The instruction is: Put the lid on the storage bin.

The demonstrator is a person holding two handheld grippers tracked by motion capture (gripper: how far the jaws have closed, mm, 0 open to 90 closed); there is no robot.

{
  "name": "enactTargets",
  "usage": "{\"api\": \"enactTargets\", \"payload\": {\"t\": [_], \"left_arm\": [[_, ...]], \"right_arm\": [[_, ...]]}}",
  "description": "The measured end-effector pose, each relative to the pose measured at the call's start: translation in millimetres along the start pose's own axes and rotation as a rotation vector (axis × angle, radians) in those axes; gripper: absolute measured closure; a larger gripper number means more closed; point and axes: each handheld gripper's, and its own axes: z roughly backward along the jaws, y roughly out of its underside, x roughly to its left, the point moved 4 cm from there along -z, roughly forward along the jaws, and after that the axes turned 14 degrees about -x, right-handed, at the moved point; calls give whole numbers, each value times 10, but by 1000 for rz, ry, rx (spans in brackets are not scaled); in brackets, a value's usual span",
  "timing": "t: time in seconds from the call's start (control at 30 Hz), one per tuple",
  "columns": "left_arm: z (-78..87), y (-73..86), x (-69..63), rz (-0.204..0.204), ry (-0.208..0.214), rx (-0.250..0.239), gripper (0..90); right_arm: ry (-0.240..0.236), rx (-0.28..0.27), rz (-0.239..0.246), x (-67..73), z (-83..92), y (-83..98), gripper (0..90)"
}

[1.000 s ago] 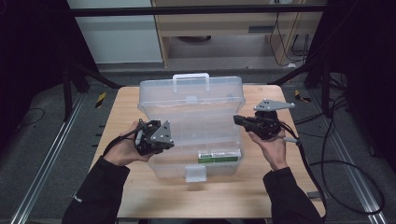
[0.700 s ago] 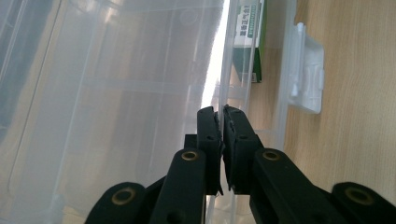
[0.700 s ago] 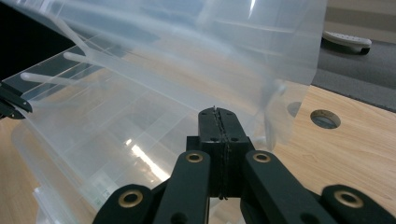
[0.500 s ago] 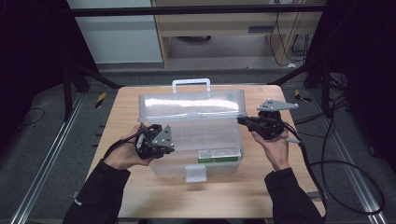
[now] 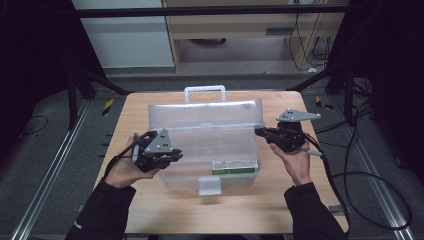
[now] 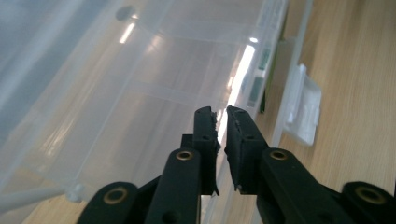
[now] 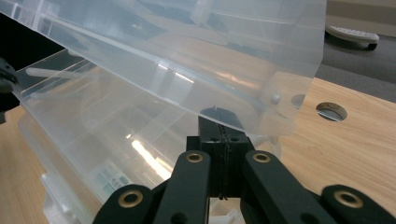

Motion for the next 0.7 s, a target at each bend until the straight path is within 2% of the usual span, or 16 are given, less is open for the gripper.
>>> {"api": "enactTargets", "payload": {"t": [0.1,0.2,0.47,0.57,0.7], "left_arm": [[71,25,66,66,-65,-46,876],[124,70,112,114,-109,-65,890],[227,246,156,178,-179,-79,892],[268,310,183,187,-209,-63,892],[309,385,214,232,-236,-79,893]], "right_arm": [[-1,5,-4,8,5,10,900],[-2,8,0,13,13,23,900],[-2,16,10,30,32,58,900],[-6,22,8,37,40,75,900],[-5,28,13,48,49,96,900]]}}
